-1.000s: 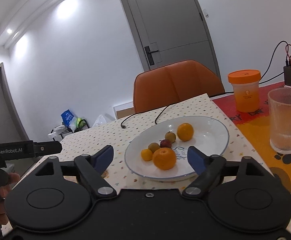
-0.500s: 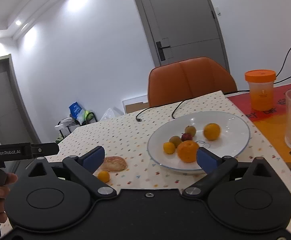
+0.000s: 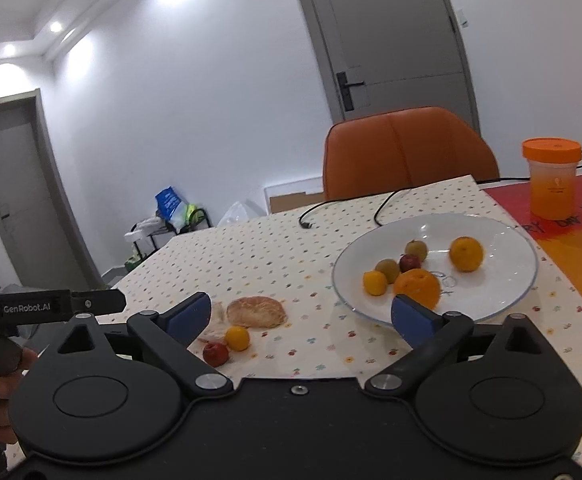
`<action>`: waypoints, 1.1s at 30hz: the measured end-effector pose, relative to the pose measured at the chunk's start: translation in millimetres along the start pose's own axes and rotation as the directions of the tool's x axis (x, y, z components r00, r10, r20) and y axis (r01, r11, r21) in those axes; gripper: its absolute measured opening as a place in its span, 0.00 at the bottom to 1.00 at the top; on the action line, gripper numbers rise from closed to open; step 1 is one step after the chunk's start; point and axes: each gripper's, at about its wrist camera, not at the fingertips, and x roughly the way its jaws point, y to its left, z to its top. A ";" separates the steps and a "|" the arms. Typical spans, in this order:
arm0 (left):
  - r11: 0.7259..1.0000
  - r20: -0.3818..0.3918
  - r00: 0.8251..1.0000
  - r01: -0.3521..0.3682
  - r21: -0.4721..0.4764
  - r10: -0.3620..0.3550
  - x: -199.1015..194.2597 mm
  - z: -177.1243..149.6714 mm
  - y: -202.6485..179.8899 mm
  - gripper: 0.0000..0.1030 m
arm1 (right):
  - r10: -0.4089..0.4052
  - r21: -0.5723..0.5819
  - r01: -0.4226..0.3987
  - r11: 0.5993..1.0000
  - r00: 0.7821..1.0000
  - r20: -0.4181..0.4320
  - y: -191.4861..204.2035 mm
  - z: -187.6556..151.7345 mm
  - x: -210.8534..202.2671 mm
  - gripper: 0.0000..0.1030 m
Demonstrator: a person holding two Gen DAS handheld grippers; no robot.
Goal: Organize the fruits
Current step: 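Withdraw both open tools from the bowl toward the remaining items, then close the right tool on the small tangerine beside the bread rolls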
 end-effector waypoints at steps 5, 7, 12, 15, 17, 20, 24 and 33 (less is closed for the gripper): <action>1.000 -0.008 1.000 -0.007 -0.012 0.006 7.5 -3.6 6.7 0.93 | 0.020 -0.003 -0.020 1.000 0.999 -0.036 4.8 -2.6 10.4 0.72; 1.000 -0.011 1.000 -0.007 -0.011 0.007 11.1 -5.0 7.6 0.93 | 0.027 -0.001 -0.027 1.000 0.998 -0.052 5.9 -3.7 15.8 0.64; 1.000 -0.031 1.000 -0.004 -0.014 0.004 23.1 -6.1 9.1 0.87 | 0.051 -0.006 -0.052 0.999 0.995 -0.090 11.3 -5.9 31.4 0.55; 1.000 -0.029 1.000 -0.001 -0.003 0.001 29.2 -5.8 6.5 0.86 | 0.062 -0.008 -0.063 0.998 0.992 -0.112 15.1 -6.9 41.7 0.50; 1.000 -0.029 1.000 0.004 0.001 -0.004 32.9 -4.7 4.9 0.82 | 0.073 -0.009 -0.075 0.997 0.990 -0.124 18.2 -7.6 46.5 0.48; 1.000 -0.037 0.999 0.012 -0.010 -0.013 39.6 -3.8 5.3 0.74 | 0.085 -0.015 -0.088 0.996 0.987 -0.134 21.6 -7.7 53.8 0.46; 0.999 -0.064 0.998 0.019 -0.028 -0.021 52.3 -4.6 8.5 0.62 | 0.098 -0.019 -0.102 0.995 0.983 -0.158 24.5 -7.3 65.9 0.42; 0.999 -0.092 0.996 0.010 -0.042 -0.014 68.0 -4.6 16.0 0.59 | 0.130 -0.013 -0.136 0.991 0.969 -0.209 30.9 -9.4 92.5 0.41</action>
